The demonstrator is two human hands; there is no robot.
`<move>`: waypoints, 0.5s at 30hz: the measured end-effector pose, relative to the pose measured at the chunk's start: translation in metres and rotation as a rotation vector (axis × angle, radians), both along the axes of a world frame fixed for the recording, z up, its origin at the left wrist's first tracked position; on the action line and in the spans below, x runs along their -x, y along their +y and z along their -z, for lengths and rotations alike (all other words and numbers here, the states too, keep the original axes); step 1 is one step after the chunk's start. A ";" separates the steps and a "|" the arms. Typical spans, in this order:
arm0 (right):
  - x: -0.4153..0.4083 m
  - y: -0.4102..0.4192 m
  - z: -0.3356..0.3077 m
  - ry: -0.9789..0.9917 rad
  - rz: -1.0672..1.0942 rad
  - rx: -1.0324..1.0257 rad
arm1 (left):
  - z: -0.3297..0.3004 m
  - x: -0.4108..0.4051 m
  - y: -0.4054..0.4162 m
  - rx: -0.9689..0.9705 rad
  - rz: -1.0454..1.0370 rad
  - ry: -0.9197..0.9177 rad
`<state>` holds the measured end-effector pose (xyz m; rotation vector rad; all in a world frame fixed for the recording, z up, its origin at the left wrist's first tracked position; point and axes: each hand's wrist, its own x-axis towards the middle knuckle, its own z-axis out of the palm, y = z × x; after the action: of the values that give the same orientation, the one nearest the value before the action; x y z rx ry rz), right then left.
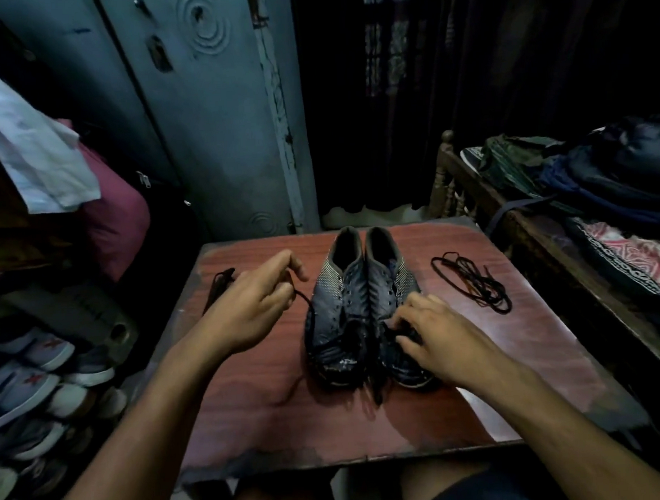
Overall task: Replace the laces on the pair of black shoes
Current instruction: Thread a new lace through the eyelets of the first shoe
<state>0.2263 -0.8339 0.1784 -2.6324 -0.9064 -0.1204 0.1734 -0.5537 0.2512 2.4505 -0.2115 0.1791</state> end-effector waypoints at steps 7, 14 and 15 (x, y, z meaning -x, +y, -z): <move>-0.002 -0.007 -0.018 0.080 0.093 -0.282 | 0.020 0.015 0.015 -0.008 -0.069 -0.109; -0.020 -0.034 -0.035 -0.055 0.311 -0.337 | 0.023 0.017 0.008 0.225 -0.259 -0.259; -0.020 -0.035 -0.034 -0.037 0.309 -0.211 | 0.024 0.017 0.006 0.247 -0.252 -0.265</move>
<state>0.2459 -0.8692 0.2122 -2.5573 -0.4615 -0.3241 0.1564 -0.5474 0.2272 2.1946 0.0075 0.6054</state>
